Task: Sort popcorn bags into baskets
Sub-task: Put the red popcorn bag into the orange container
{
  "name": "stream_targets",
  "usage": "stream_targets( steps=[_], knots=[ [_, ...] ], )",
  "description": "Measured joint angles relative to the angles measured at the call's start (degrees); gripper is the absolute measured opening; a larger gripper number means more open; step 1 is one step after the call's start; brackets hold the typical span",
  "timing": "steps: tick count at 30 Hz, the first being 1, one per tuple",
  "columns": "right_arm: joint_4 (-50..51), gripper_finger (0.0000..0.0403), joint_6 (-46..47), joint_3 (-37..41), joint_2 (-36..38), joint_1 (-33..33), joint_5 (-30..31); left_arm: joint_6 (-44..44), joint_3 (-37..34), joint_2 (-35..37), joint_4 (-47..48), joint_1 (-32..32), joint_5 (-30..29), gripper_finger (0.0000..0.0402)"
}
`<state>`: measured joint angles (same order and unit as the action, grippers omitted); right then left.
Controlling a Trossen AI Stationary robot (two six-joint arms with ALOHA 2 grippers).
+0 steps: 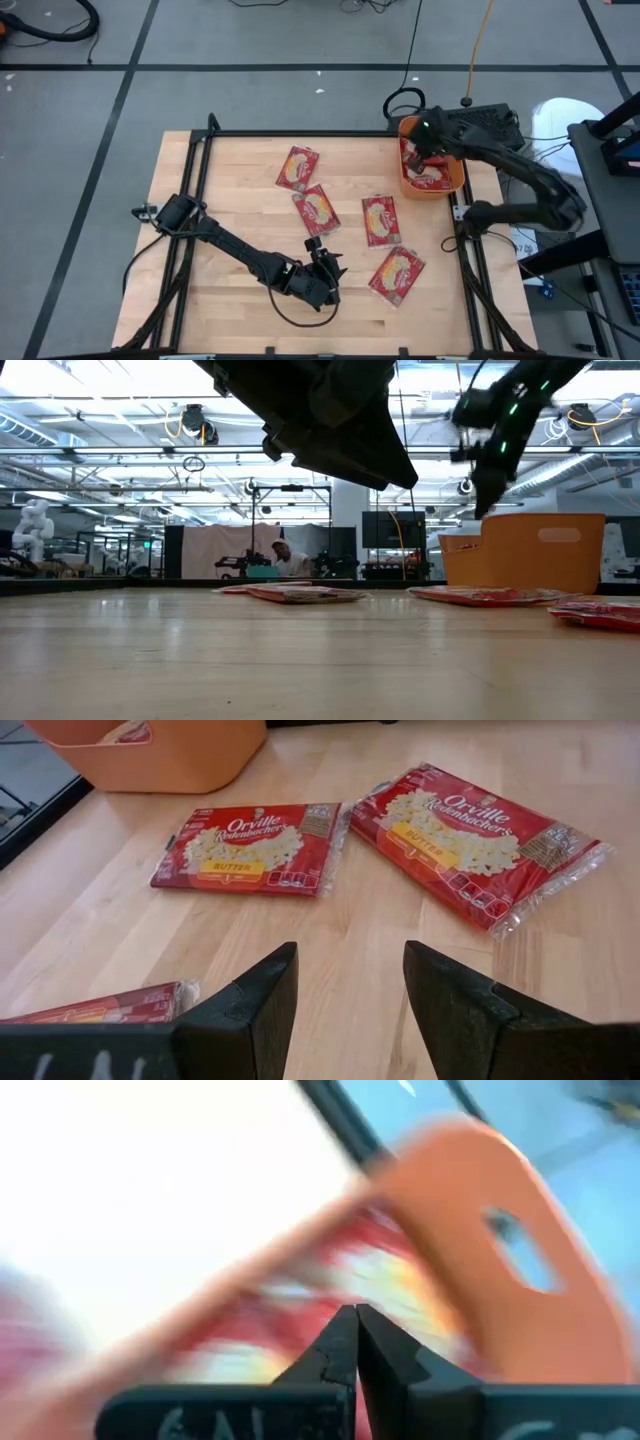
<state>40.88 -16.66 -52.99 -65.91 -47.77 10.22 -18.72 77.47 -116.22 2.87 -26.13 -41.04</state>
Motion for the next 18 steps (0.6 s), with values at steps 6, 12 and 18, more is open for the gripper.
stream_targets(
  steps=[6,12,18],
  knots=[
    [-1.7,0.0000,17.2,5.0,17.1,12.7,-11.9,-1.5,0.0,0.0,0.7,0.0,0.0,0.0186],
    [-10.4,0.0000,32.7,13.9,29.3,33.9,-8.1,-14.9,0.0,0.0,11.3,0.0,-4.1,0.0186],
    [-25.0,0.0000,36.9,20.2,29.1,54.6,4.2,-22.6,0.0,0.0,21.4,-0.4,-4.0,0.0186]
  ],
)
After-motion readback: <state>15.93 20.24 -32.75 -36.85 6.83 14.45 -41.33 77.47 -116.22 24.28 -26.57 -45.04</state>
